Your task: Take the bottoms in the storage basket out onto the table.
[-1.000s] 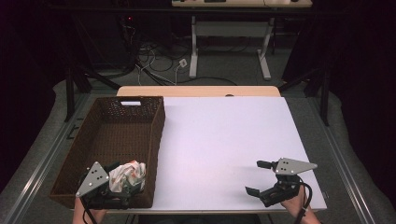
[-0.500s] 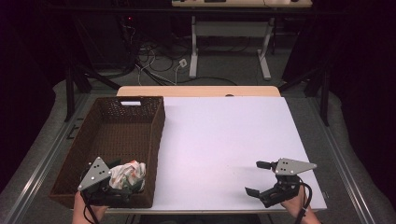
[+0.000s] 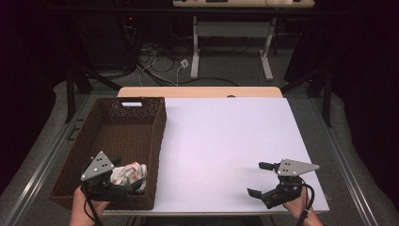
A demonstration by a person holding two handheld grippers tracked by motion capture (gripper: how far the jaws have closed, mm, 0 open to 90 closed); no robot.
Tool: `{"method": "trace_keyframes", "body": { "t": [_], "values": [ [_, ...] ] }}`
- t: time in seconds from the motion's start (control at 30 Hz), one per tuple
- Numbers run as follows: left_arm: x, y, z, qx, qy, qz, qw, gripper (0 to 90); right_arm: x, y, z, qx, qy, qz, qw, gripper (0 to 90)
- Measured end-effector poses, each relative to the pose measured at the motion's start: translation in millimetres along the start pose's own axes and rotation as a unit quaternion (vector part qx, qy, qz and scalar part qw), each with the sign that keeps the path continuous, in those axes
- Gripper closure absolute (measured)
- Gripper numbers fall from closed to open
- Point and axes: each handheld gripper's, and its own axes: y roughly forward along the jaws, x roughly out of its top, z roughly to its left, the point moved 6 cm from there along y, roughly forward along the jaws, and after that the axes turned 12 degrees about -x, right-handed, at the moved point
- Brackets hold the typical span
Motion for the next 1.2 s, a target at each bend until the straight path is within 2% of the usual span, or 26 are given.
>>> {"method": "trace_keyframes", "body": {
  "t": [0.33,0.6,0.7,1.0,1.2],
  "values": [
    [6.8,5.1,4.3,-0.001,0.009,0.035,0.9993,0.0,-0.3,0.7,0.6,0.001,-0.002,0.003,1.0000,0.0],
    [12.6,3.3,11.9,0.001,0.009,0.075,0.9971,0.0,0.0,0.2,-0.9,0.003,0.000,-0.001,1.0000,0.0],
    [12.5,2.3,15.6,-0.003,0.003,0.090,0.9960,0.0,0.3,0.9,-0.9,0.003,-0.001,0.001,1.0000,0.0],
    [8.3,7.0,27.1,-0.013,-0.010,0.140,0.9900,0.0,-0.8,1.1,-1.2,-0.002,0.004,0.001,1.0000,0.0],
    [8.3,10.0,33.3,-0.006,-0.013,0.167,0.9858,0.0,-0.8,0.8,-1.3,-0.001,0.005,-0.001,1.0000,0.0]
  ]
}}
